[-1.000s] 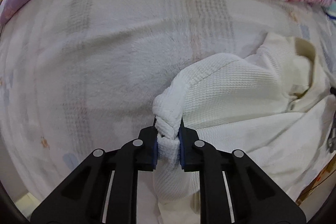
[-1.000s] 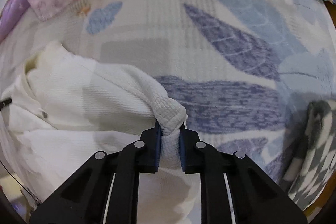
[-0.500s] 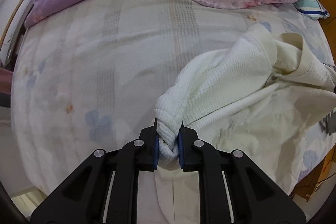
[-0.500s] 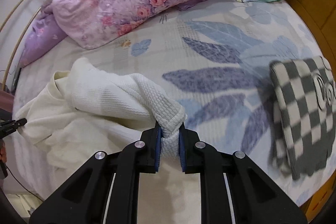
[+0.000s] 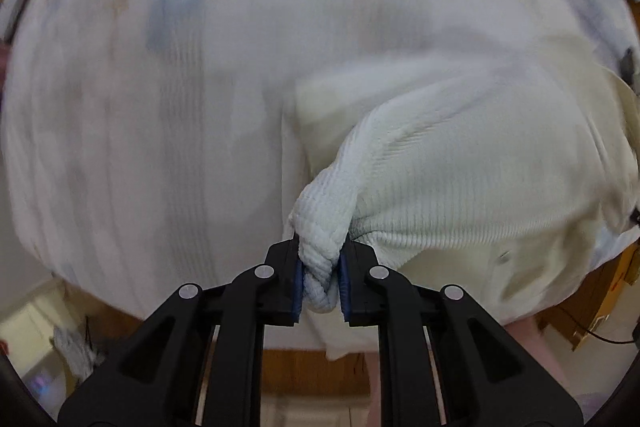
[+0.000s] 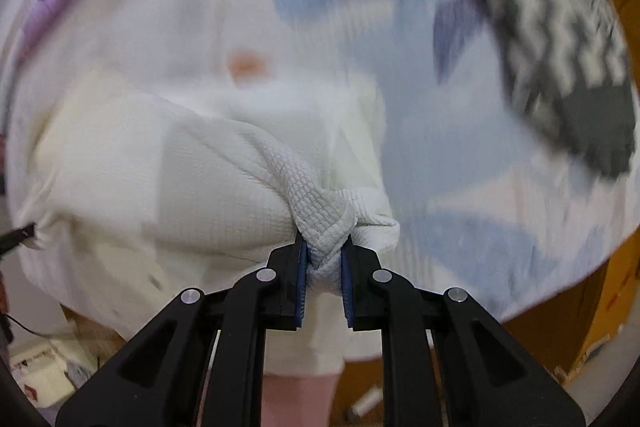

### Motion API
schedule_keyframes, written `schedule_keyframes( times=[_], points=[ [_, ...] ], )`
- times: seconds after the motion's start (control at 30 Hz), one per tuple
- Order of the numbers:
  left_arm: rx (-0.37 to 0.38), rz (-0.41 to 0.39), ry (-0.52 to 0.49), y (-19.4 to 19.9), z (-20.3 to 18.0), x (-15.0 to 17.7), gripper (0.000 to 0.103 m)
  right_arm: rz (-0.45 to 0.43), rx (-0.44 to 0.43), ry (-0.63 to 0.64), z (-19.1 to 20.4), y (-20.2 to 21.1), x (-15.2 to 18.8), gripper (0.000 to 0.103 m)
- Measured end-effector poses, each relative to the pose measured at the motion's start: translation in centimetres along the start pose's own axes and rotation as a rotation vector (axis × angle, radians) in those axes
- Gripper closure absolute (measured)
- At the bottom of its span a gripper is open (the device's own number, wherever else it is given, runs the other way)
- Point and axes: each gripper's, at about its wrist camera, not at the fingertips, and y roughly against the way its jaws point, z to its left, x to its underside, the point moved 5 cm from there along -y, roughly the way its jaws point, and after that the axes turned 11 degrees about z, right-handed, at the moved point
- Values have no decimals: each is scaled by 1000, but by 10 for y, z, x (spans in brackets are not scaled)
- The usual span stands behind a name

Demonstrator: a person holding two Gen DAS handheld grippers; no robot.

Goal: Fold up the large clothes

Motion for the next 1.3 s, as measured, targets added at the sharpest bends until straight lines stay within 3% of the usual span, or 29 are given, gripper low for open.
schedule_keyframes(
  times=[0.1,0.17,0.2,0.23,0.3,0.37,0.4,0.43,0.47,0.5,0.6,0.67,0.73,0.83,0.97,1.1,1.2,1.3],
  points=[
    [-63,154,-6,-50,6,15,86,176,6,-50,-3,-38,14,81],
    [-73,139,-38,-39,1,23,82,156,-42,-32,3,-20,20,69],
    [-82,110,-61,-26,-1,28,72,123,-88,-24,7,-2,23,45],
    [-81,90,-76,-15,-3,32,62,75,-127,-24,11,17,25,39],
    [-44,47,-91,10,-7,38,60,-10,-234,12,26,54,23,39],
    [-7,13,-99,28,-13,38,60,-44,-269,50,40,69,15,41],
    [22,-19,-105,37,-20,35,60,-58,-298,93,54,71,6,52],
    [59,-44,-117,42,-28,30,60,-51,-316,124,68,68,-4,79],
    [111,-67,-127,42,-40,22,60,-34,-323,137,78,63,-13,91],
    [138,-66,-119,38,-53,11,61,1,-341,148,93,48,-26,95],
    [198,4,-116,2,-82,-7,61,123,-352,150,128,-1,-49,96],
    [184,82,-135,-28,-101,-4,68,236,-300,164,142,-32,-39,96],
    [140,108,-169,-41,-108,13,69,297,-271,192,144,-47,-9,96],
    [159,188,-177,-60,-106,50,68,379,-228,218,129,-63,53,99],
    [171,312,-137,-93,-91,98,63,465,-257,122,99,-81,107,99],
    [169,288,-112,-79,-80,107,57,459,-263,69,79,-59,114,94],
    [162,198,-91,-51,-62,94,44,317,-230,69,61,-21,92,67],
    [158,134,-21,-37,-36,69,42,173,-165,8,28,-2,57,68]
  ],
)
